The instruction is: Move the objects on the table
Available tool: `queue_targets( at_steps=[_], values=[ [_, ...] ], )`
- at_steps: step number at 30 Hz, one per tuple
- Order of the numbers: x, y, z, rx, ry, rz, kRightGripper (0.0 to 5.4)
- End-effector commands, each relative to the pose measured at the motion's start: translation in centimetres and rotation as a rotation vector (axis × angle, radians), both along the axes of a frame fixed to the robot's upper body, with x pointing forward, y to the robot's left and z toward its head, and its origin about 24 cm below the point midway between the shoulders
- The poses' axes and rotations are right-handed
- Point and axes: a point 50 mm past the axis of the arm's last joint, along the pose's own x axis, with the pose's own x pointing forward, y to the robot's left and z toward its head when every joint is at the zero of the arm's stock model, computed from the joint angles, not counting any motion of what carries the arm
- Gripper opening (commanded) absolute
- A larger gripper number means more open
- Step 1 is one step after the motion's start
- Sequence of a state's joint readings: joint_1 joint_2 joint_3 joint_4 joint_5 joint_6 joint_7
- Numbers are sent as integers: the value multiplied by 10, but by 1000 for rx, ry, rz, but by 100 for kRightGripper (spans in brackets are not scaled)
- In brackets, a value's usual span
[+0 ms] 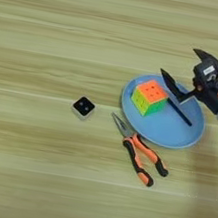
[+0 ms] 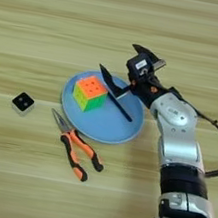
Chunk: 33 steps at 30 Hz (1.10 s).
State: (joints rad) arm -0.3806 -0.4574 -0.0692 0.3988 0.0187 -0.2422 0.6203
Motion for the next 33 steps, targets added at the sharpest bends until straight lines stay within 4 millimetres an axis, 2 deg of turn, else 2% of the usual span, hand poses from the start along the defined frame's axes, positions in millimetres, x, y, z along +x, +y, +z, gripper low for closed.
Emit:
queue_targets(
  at_steps=[1, 5, 13, 20, 33],
  values=[
    [2, 11, 45, 21, -175, 53, 538],
    [-6, 28, 51, 58, -194, 131, 538],
    [-16, 60, 42, 80, -132, 255, 538],
    [-21, 90, 22, 110, -32, 356, 538],
    [-29, 114, -11, 138, 123, 430, 538]
  ],
)
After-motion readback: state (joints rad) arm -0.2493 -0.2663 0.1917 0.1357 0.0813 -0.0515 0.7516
